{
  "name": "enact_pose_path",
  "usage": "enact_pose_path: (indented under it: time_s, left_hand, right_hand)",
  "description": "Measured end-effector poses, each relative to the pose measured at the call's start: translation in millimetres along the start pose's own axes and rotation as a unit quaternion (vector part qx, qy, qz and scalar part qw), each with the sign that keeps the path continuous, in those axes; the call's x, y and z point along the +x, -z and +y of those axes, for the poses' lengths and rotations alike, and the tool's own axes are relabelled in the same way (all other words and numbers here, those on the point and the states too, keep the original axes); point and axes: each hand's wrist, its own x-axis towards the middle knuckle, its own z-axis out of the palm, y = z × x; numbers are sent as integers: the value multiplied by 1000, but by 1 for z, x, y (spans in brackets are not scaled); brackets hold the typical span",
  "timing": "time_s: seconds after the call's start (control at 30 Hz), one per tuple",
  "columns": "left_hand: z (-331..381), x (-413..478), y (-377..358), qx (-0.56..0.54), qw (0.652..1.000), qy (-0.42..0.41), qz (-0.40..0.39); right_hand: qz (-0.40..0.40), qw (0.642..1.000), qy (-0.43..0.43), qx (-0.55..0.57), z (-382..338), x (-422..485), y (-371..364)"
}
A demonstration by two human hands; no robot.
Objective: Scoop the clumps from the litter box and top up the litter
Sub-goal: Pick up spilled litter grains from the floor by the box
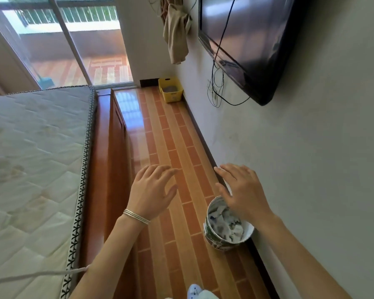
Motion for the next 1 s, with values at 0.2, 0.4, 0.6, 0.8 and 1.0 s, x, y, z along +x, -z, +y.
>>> enact_pose_path:
  time_s: [0.2, 0.4, 0.6, 0.8, 1.0]
  left_hand:
    - [-43, 33, -23, -1, 1000, 27, -2]
    - [-97, 81, -47, 2, 999, 36, -14]
    - [-179, 153, -50, -4, 999, 33, -25]
    - [-254, 240, -48, 6, 1000, 8, -24]
    - [-302, 296, -59, 6, 1000, -5, -29]
  right_hand:
    - [-20, 999, 21, 19, 14, 56, -36]
    - [-67, 997, 11, 20, 17, 118, -85]
    - [-70, 997, 0, 16, 7, 213, -117]
    - [-52, 999, -5, 0, -3, 317, -143]
    - [-47, 999, -14, 17, -7, 383, -174]
